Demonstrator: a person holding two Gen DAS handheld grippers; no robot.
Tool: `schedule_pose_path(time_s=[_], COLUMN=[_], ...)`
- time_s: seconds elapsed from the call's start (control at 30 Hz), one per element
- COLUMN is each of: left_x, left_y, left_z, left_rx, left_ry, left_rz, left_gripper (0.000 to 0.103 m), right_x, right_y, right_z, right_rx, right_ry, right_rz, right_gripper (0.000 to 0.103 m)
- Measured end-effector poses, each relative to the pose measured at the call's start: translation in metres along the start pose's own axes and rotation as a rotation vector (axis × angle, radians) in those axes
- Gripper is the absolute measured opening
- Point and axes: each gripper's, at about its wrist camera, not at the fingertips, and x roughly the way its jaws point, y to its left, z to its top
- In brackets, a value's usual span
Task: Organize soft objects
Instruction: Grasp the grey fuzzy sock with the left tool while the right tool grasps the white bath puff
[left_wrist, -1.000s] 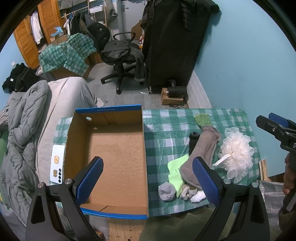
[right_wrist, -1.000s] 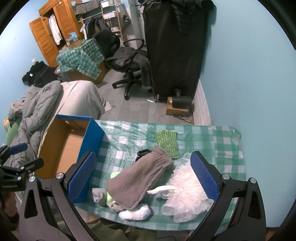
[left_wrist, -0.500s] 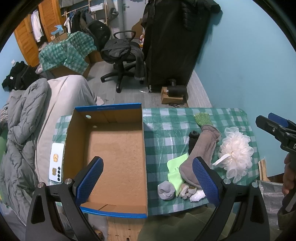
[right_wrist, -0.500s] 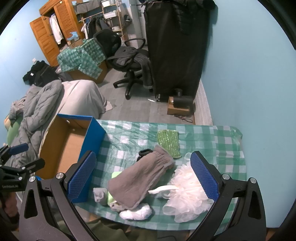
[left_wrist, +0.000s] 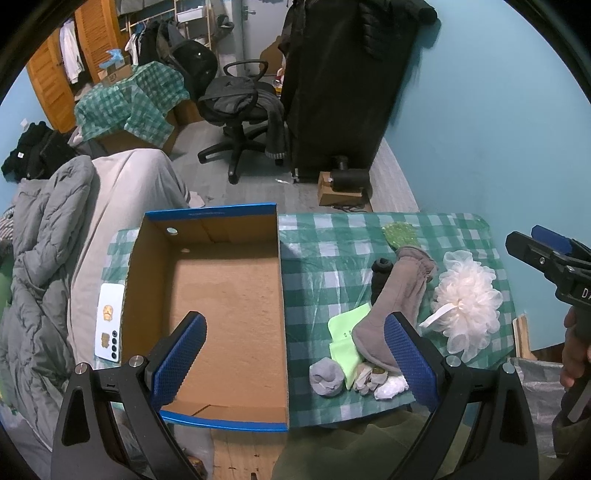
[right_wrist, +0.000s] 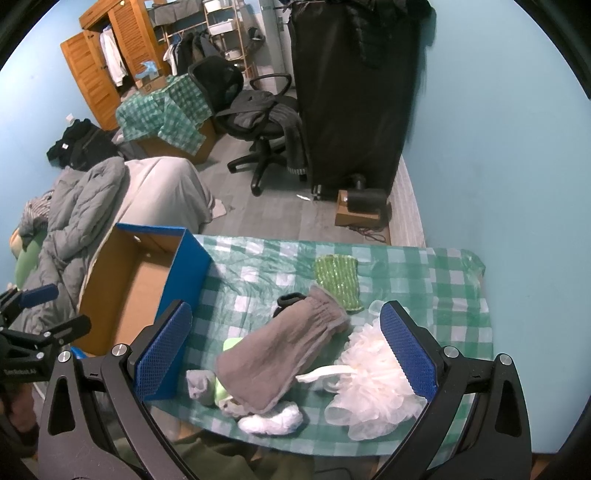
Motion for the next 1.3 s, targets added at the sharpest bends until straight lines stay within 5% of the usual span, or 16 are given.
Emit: schedule_pose_path(time_s=[0.33,1.3], left_x=[0.016,0.124], left_y=[-0.010,-0.099], left_z=[0.002,-0.001], left_rx=[0.012,0.267], left_ry=[0.038,0.203], left_rz=[-0.040,-0.056], left_gripper=[0.098,0.098], right_x=[0.005,0.063], right_y=[-0.007,-0.129], right_z=[-0.012,-0.058], right_rx=[0.015,0.161], right_ry=[0.013,0.228], right_rz=[-0.011,-0.038], right_gripper=[0.101,0.101])
